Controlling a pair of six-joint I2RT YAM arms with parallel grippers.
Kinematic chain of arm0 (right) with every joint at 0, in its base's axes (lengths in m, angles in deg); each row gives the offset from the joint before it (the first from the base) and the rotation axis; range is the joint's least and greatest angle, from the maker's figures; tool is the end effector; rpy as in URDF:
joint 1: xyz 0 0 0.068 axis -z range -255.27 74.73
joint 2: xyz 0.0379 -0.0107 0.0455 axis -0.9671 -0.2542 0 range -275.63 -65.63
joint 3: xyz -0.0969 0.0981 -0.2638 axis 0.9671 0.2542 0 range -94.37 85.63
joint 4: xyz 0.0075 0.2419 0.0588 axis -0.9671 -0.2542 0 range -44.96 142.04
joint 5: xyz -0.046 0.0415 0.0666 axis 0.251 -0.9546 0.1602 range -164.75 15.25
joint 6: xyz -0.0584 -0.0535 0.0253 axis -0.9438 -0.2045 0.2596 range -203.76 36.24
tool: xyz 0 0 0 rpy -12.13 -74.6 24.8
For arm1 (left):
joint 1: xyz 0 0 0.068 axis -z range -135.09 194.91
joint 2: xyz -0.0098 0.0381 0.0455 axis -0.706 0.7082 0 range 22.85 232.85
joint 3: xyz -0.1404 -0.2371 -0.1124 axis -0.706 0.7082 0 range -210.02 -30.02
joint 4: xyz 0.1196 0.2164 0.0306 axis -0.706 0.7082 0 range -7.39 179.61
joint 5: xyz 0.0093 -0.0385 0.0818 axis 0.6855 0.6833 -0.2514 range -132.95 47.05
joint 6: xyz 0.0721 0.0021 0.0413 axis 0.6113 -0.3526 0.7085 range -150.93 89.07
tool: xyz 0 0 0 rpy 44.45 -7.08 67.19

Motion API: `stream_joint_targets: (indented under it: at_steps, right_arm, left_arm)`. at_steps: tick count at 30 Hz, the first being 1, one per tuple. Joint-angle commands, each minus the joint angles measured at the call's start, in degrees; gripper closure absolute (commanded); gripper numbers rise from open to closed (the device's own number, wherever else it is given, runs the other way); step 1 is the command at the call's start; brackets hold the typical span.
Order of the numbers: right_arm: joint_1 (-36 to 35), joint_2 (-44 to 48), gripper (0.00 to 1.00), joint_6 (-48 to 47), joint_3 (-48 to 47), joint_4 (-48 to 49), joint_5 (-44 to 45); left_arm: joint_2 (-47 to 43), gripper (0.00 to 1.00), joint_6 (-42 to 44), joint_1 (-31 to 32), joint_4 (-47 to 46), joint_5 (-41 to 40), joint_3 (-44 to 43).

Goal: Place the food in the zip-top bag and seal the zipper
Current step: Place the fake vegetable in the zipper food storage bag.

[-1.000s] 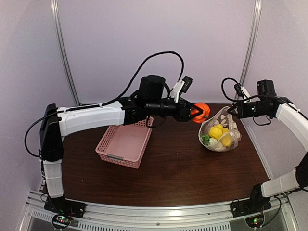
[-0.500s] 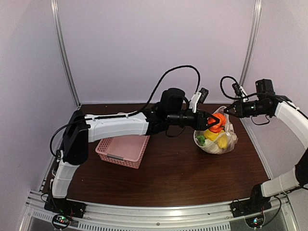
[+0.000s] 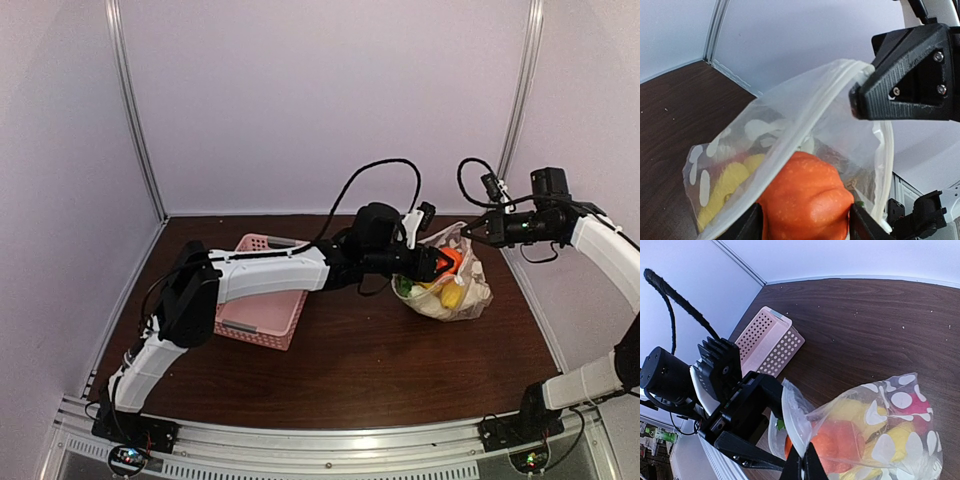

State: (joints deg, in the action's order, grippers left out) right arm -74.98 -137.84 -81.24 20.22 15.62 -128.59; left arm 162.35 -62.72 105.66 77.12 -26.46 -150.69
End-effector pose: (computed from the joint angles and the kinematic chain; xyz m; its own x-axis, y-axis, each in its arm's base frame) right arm 0.2542 0.0573 0.3414 -0.7099 0.0298 -0.7037 -0.5545 0.5924 0.5844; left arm 0.2845 -0.5498 0.2504 -0.6077 0.0512 -0.7925 0.7664 0.2994 -0.5683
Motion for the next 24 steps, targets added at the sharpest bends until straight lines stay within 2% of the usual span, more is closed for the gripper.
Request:
stream_joint_targets:
  at_steps: [1,8,12,14,16,18,20,22,24]
  right_arm:
    - [-0.3,1.37,1.0,1.73,0.54,3.48,-3.11]
    - [-0.3,0.87,1.0,2.8,0.75,5.12,-3.38]
    - [0.87,-0.32,1.0,2.33,-2.55,3.77,-4.99]
    - [2.33,-1.23,1.0,1.55,-4.35,2.89,-4.2]
    - [2.69,-2.05,1.0,-0.19,-4.85,1.88,-2.28]
    - [2.69,-2.47,1.0,0.15,-3.66,2.69,-2.35]
    - [2.69,-2.82,1.0,1.97,-1.17,4.99,-3.23]
    - [2.61,-3.05,1.0,4.0,0.76,8.42,-3.92]
    - [2.61,-3.35,1.0,4.48,1.31,9.46,-3.95]
  left_arm:
    - [0.98,0.36,0.91,-0.24,1.86,-3.18,-3.47]
    - [-3.04,0.2,5.04,-0.2,4.13,-3.38,-3.79]
    - [-7.92,0.18,8.74,-0.24,7.67,-3.07,-3.65]
    - [-12.92,0.17,11.33,-0.24,7.72,-3.5,-0.22]
    - [-19.49,0.17,12.99,-0.26,4.81,-6.79,6.98]
    - [-24.78,0.11,13.64,-0.26,2.07,-11.92,14.31]
    - [-26.38,0.05,13.91,-0.28,3.62,-17.42,17.82]
    - [-24.94,0.06,12.4,-0.56,8.31,-21.76,17.92]
    - [-22.67,0.14,5.78,-1.31,10.46,-19.0,17.46]
